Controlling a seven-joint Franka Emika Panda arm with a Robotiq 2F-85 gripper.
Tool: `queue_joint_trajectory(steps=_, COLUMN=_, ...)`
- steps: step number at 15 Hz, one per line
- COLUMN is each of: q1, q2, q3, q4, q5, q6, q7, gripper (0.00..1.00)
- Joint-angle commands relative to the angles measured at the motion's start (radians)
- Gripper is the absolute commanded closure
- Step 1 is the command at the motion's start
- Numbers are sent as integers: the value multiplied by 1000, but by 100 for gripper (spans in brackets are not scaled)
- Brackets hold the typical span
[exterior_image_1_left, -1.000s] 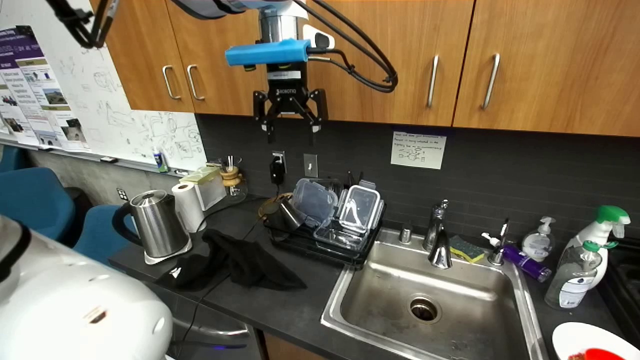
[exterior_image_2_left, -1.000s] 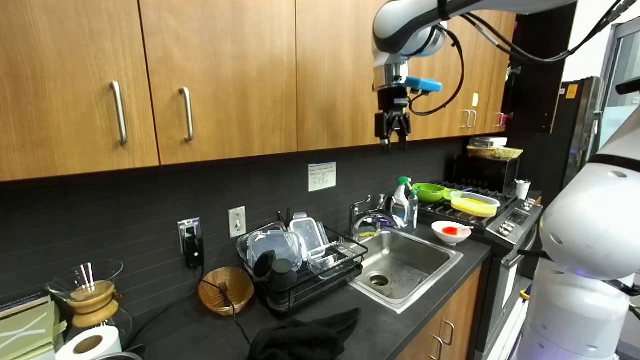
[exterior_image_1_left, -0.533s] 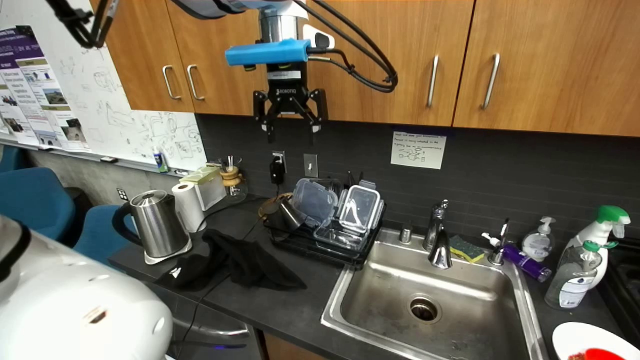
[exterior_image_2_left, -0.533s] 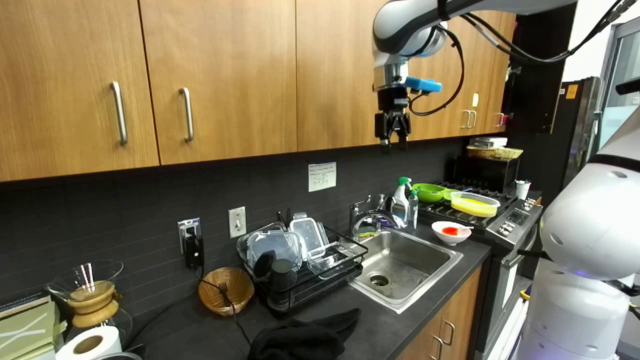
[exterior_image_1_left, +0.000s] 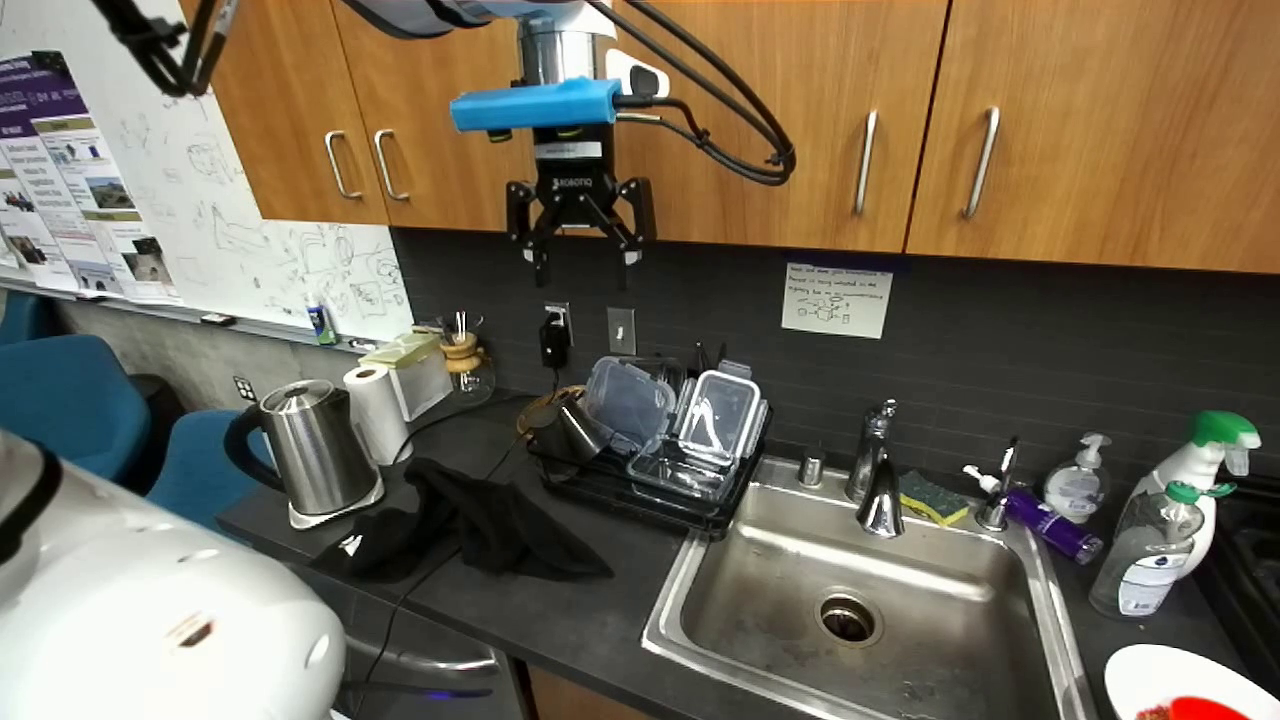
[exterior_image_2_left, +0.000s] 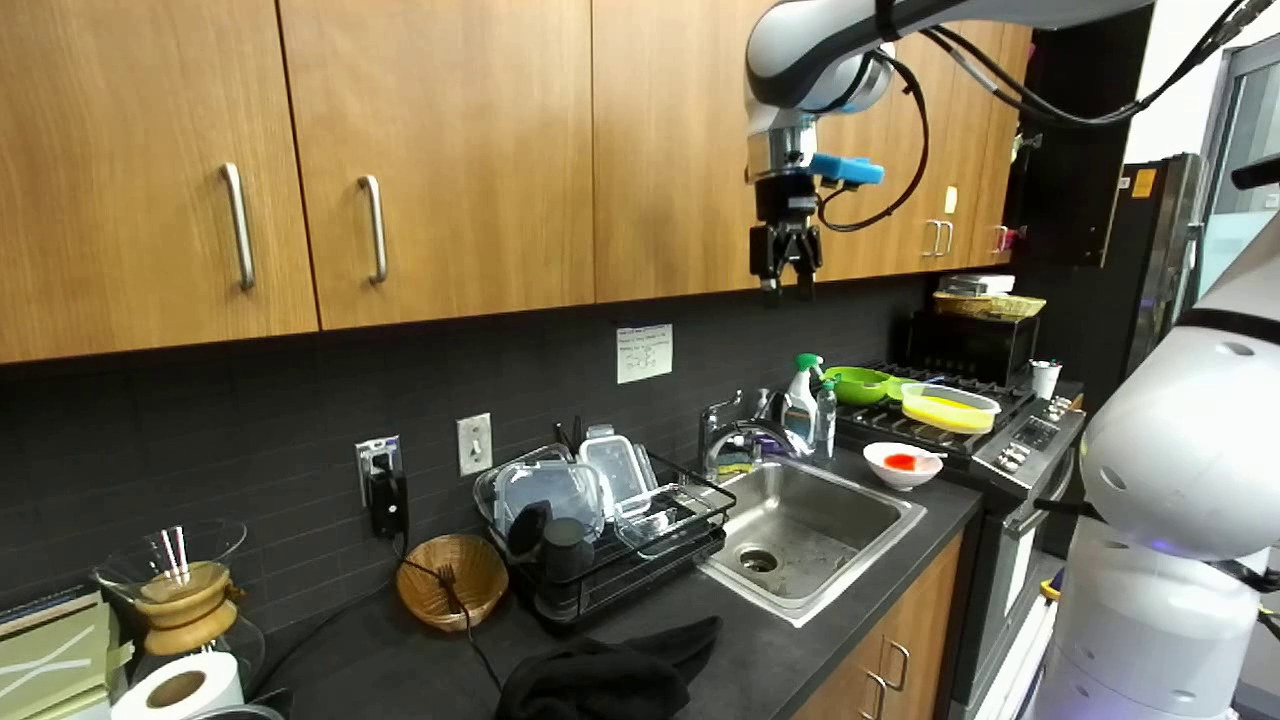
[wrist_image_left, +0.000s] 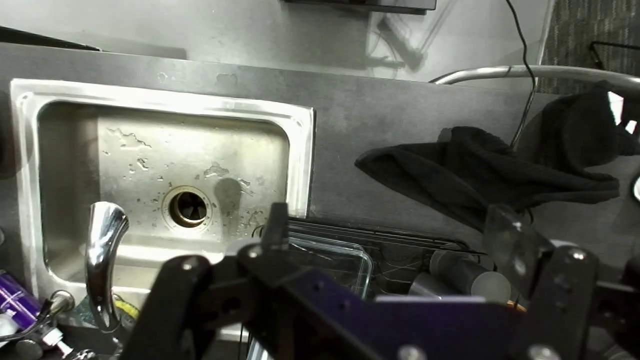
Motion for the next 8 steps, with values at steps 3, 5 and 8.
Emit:
queue_joint_trajectory(steps=3, q1=-1, q2=1, q3=1, q4=2, q5=0, q6=-2, q7=0, gripper=0)
queue_joint_trajectory(steps=5, q1=-1, q2=1, q3=1, q4=2, q5=0, q6=-2, q7=0, gripper=0)
queue_joint_trajectory(steps=8, q1=-1, q2=1, q3=1, q4=2, q5=0, q6=-2, q7=0, gripper=0)
